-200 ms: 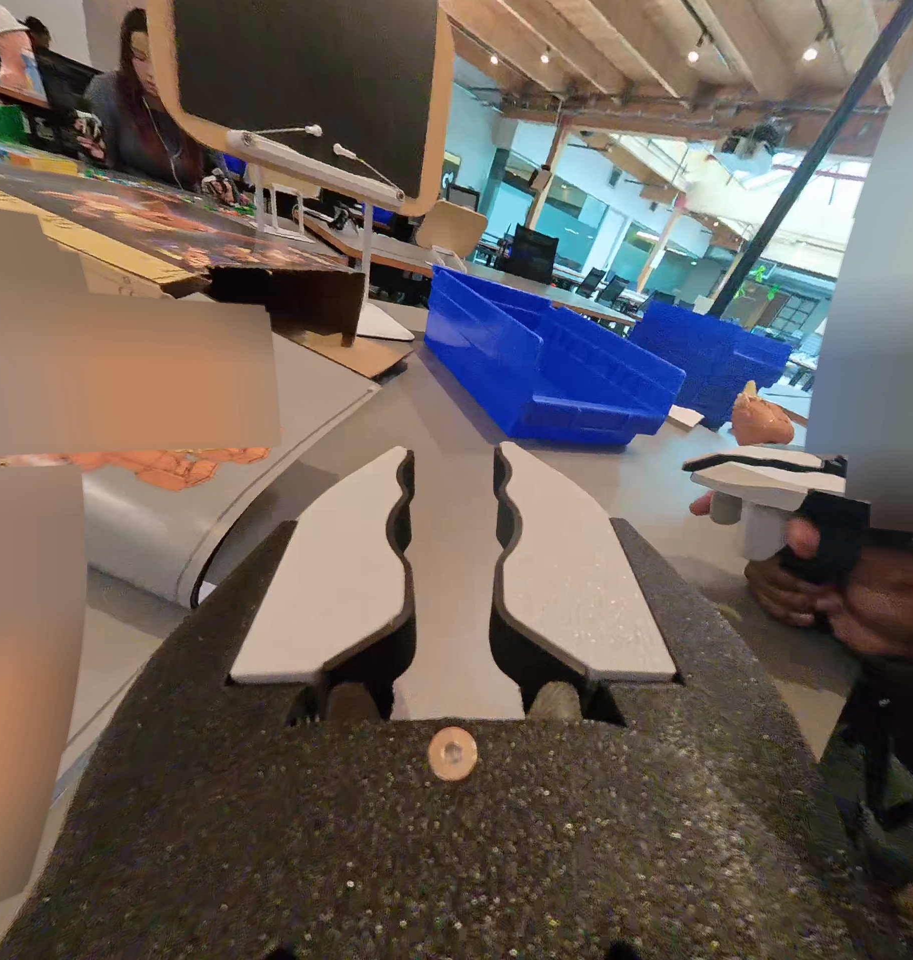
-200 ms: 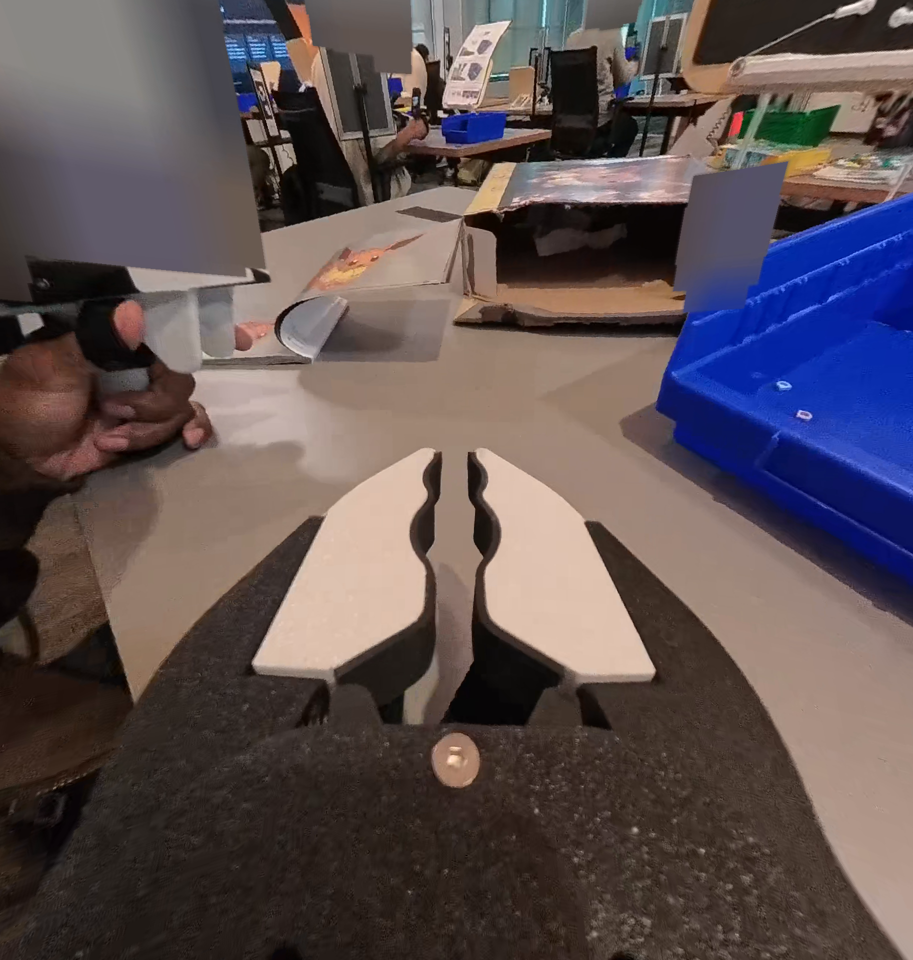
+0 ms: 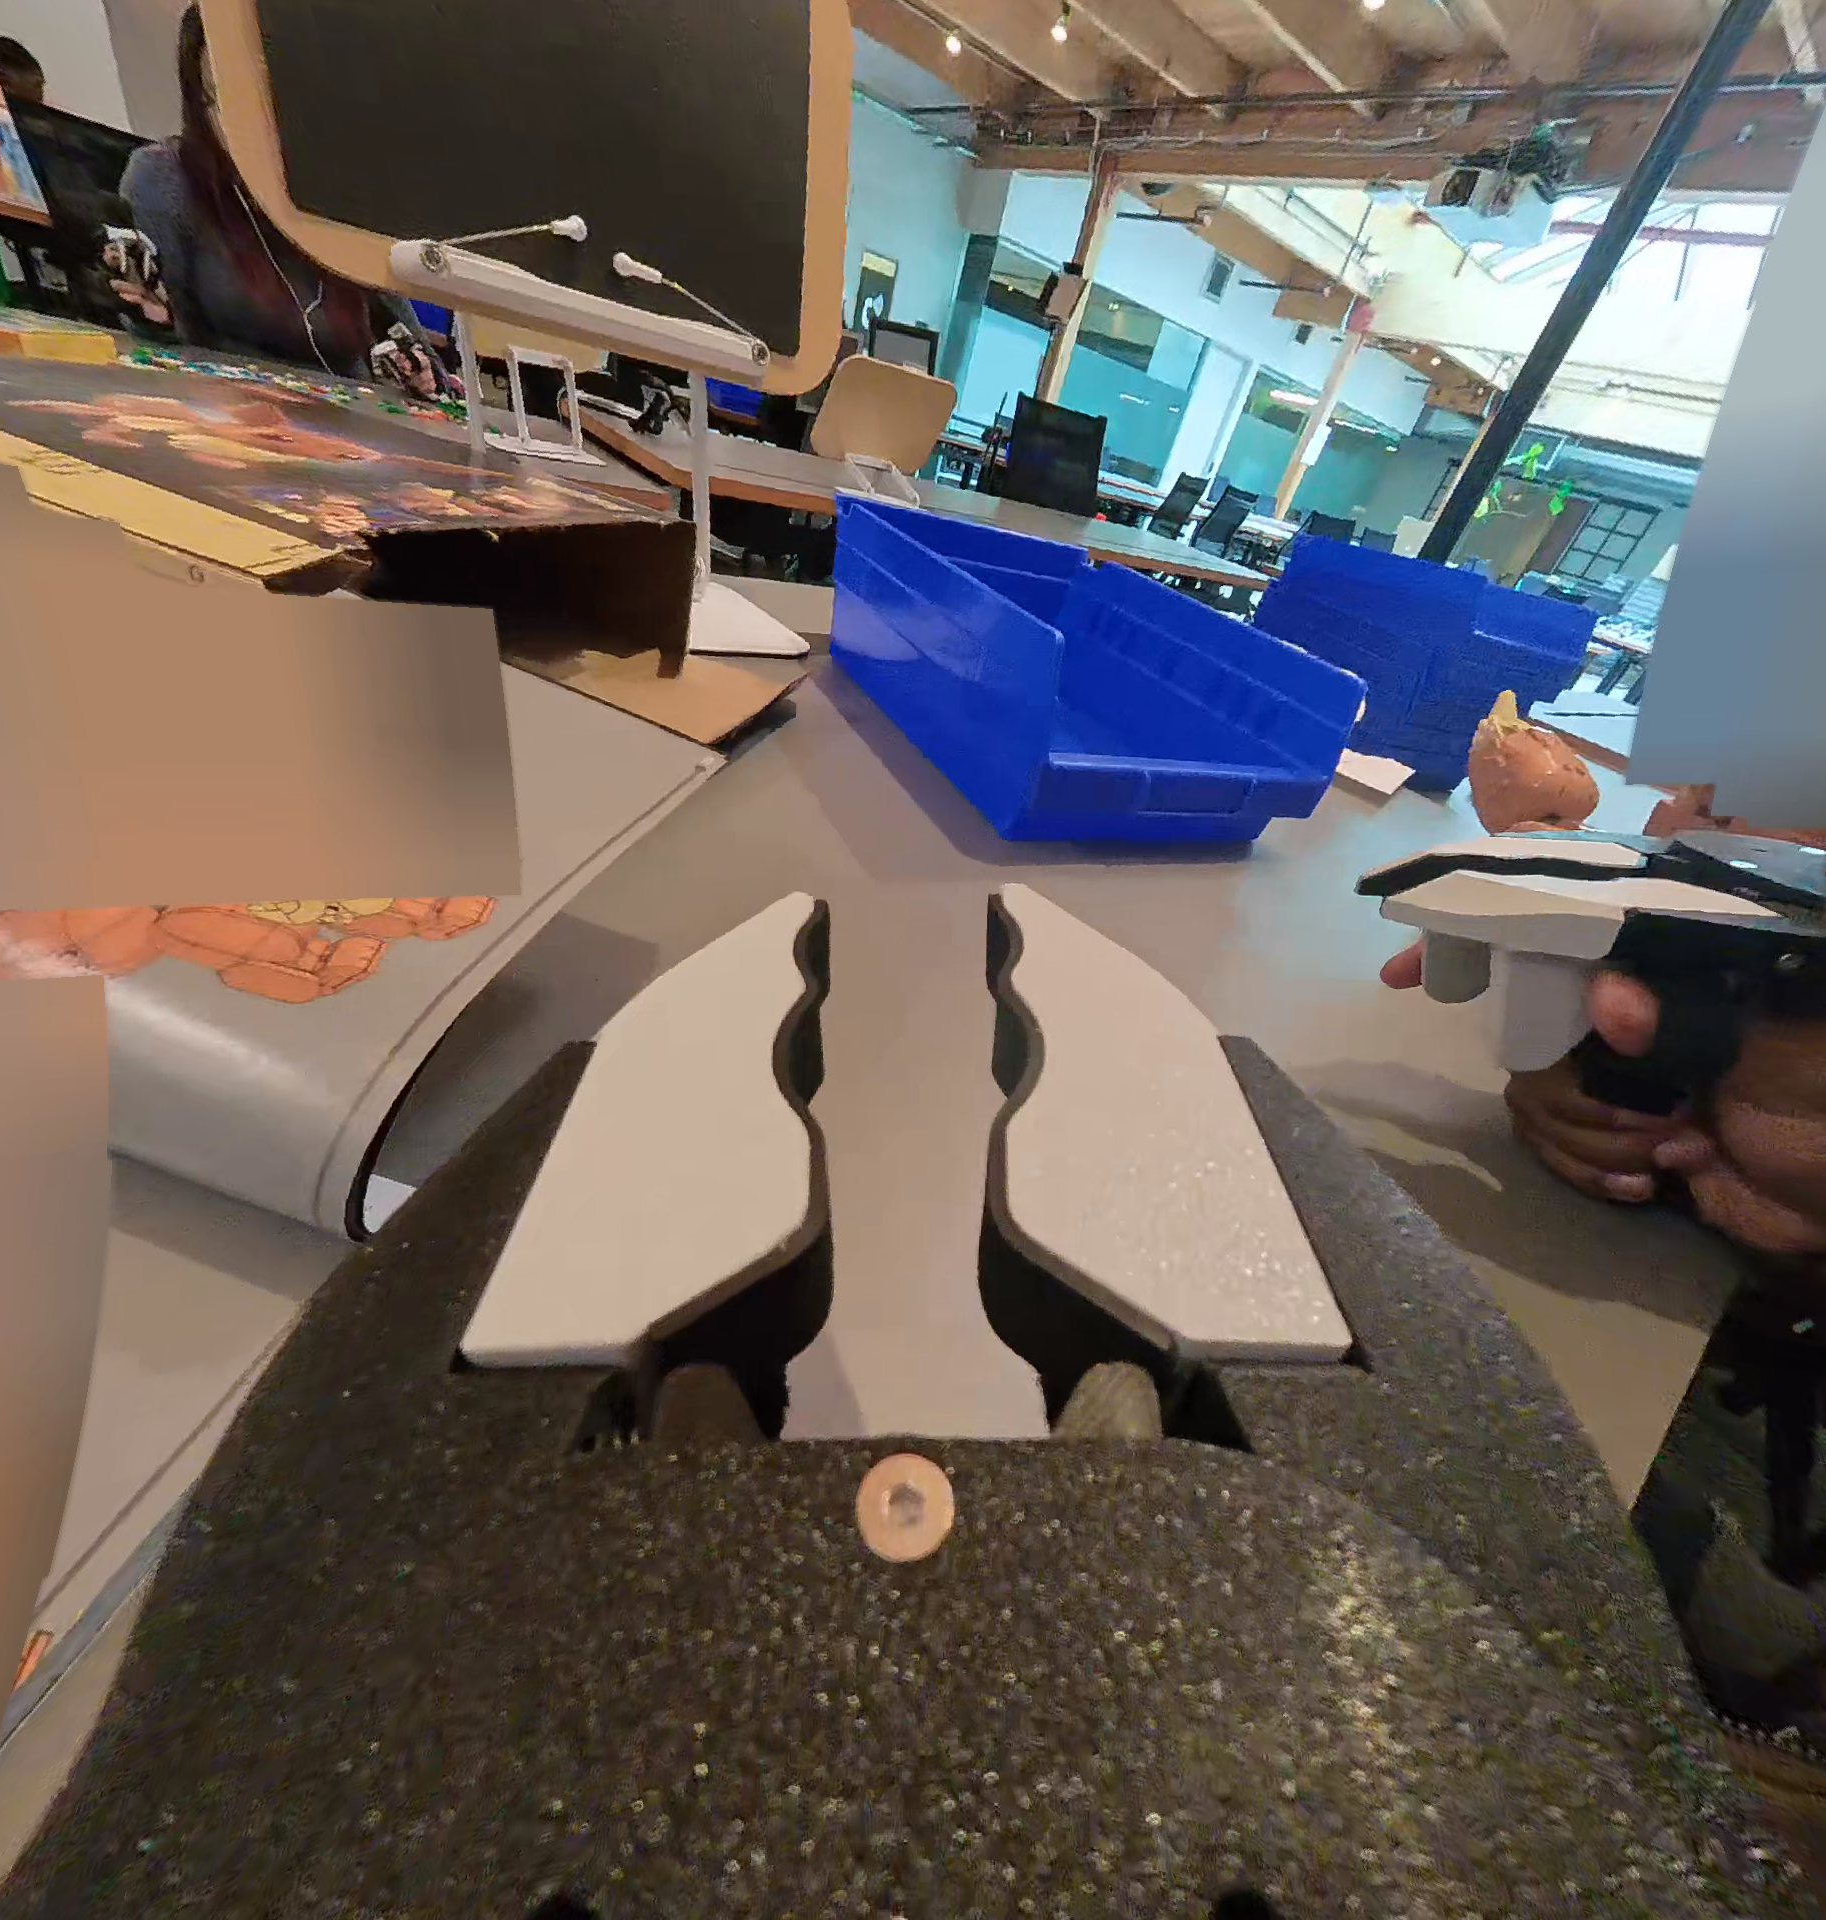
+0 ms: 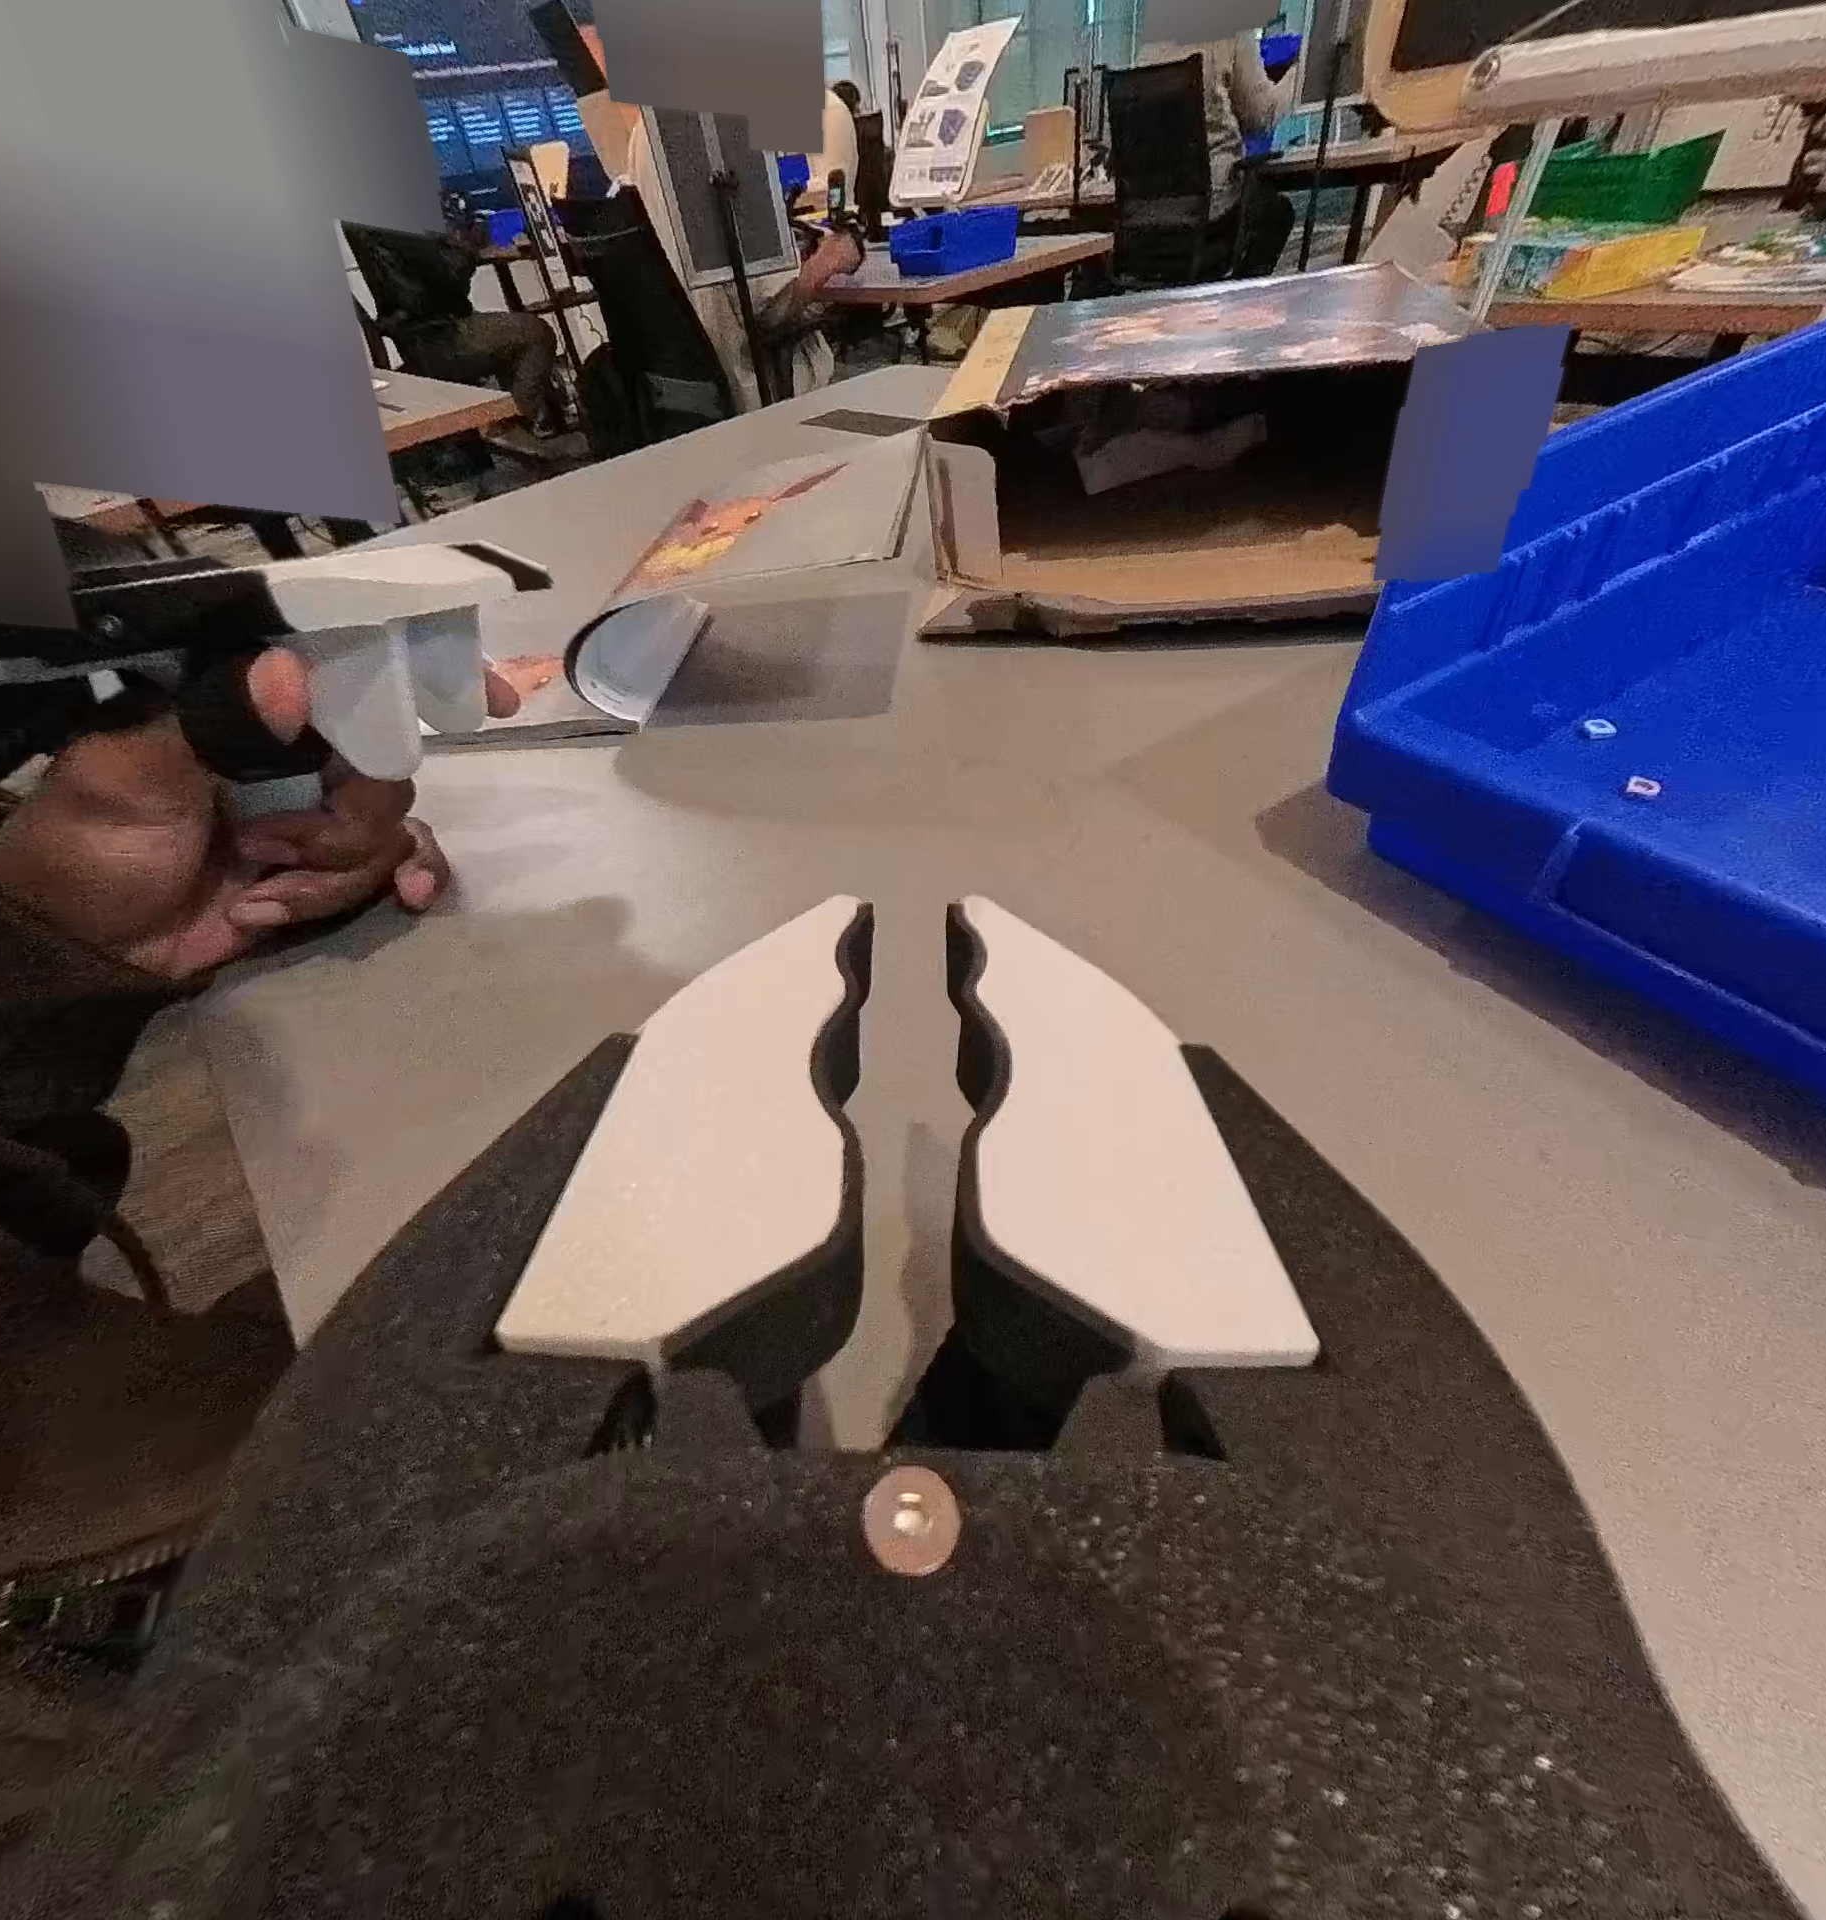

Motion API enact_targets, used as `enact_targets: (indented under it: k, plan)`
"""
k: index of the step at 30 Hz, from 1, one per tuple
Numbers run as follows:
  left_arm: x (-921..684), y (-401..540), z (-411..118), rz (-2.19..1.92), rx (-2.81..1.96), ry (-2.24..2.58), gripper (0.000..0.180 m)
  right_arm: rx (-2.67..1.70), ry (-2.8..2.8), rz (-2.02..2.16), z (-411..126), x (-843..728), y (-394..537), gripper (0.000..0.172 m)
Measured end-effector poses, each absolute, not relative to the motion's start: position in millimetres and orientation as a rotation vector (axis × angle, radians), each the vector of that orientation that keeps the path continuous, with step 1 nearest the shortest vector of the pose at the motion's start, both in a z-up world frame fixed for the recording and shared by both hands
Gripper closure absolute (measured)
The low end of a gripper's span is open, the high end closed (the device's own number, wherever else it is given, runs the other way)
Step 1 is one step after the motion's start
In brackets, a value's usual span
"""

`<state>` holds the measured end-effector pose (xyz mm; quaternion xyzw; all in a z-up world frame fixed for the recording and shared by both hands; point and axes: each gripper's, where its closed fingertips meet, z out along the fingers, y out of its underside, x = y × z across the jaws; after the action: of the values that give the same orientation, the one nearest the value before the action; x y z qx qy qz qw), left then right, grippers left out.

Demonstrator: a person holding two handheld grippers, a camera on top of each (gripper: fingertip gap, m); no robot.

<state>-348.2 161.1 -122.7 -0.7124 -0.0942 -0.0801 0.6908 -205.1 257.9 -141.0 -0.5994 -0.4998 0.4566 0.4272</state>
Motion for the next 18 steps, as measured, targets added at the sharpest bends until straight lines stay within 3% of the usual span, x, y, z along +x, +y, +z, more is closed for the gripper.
enact_targets:
  k: [18]
  plan:
    - [-280.9,152.0,-110.6,-0.423,-1.538,0.044,0.148,-1.282,-0.963,0.974,-109.4,-99.1,239.8,0.155]
